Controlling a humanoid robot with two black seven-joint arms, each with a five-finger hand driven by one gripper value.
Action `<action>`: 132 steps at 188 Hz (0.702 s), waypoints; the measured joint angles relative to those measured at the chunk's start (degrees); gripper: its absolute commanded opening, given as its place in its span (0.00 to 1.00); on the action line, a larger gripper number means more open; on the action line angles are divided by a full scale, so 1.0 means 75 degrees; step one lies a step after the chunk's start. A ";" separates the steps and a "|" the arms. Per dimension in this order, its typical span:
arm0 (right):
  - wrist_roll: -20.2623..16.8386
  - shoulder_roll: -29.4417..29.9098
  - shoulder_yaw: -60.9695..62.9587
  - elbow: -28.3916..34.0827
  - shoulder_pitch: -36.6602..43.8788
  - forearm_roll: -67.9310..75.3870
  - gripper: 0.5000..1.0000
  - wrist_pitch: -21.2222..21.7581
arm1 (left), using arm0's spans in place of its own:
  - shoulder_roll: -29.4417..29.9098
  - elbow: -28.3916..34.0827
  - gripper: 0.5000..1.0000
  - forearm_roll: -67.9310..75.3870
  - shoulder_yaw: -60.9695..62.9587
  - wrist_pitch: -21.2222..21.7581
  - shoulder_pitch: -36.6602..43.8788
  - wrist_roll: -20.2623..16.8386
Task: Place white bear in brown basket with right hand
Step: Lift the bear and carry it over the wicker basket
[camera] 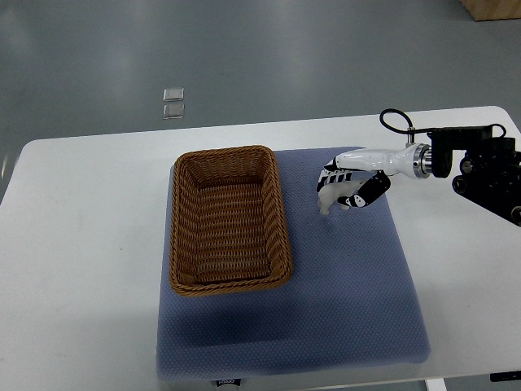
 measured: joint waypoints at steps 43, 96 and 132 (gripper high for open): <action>0.0303 0.0032 0.0061 0.0000 0.0577 0.0040 0.00 -0.0021 | 0.0000 0.0000 1.00 0.0000 0.0000 0.0000 0.0000 0.0000; 0.0372 0.1021 0.0094 0.0013 0.1025 0.0027 0.00 -0.0224 | 0.0000 0.0000 1.00 0.0000 0.0000 0.0000 0.0000 0.0000; 0.0366 0.1641 0.0023 0.0002 0.1101 0.0000 0.00 -0.0434 | 0.0000 0.0000 1.00 0.0000 0.0000 0.0000 0.0000 0.0000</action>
